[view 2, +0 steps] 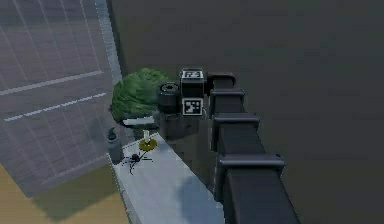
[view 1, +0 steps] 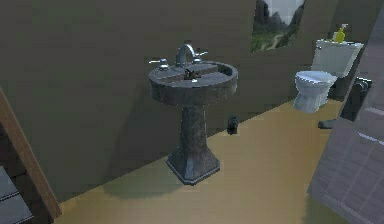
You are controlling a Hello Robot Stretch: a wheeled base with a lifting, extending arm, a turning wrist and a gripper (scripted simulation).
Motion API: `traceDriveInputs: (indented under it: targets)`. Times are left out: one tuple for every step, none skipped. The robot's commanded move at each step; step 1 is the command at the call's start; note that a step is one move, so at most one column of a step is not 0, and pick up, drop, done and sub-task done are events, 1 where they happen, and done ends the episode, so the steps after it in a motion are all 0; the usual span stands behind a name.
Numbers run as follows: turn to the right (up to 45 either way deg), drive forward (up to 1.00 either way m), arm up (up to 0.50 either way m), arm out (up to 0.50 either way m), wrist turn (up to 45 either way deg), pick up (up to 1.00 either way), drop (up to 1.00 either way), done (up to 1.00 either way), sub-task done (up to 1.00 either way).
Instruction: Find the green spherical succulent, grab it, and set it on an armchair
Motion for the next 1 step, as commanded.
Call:
traceDriveInputs:
  targets:
    - [0.0,0.00,0.00,0.00,-45.0,0.00,0.00,0.00,0.00]
